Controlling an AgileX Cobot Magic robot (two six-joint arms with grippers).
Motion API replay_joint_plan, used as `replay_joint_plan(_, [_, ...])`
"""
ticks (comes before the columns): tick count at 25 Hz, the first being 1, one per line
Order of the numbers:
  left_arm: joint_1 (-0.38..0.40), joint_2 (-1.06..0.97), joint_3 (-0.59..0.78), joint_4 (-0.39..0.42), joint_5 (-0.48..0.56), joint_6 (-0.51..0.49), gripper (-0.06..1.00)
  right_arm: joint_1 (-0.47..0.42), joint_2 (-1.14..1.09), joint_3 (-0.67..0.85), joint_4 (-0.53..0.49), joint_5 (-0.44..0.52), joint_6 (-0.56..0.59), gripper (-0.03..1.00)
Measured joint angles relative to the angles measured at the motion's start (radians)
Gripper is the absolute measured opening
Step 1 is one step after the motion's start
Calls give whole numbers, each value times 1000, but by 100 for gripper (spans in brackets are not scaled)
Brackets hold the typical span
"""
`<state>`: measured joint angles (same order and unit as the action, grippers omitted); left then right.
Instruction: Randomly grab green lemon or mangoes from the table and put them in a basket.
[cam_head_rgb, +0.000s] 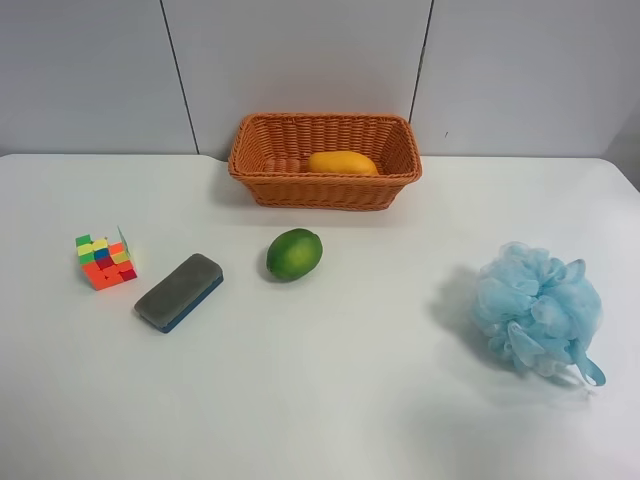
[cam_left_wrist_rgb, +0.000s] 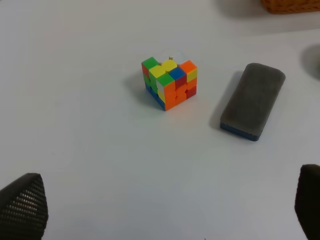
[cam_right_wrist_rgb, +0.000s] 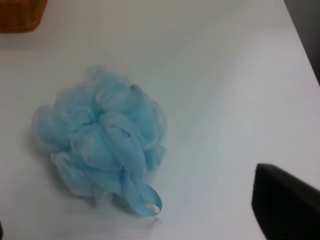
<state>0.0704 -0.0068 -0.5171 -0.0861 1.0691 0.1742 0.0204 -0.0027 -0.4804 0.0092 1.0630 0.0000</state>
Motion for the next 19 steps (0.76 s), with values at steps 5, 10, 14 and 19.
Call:
replay_joint_plan(5, [0,0,0,0,0,0,99,0,0,0,0,0,0,99])
replay_joint_plan(10, [0,0,0,0,0,0,99,0,0,0,0,0,0,99])
replay_joint_plan(14, [0,0,0,0,0,0,99,0,0,0,0,0,0,99])
replay_joint_plan(19, [0,0,0,0,0,0,99,0,0,0,0,0,0,99])
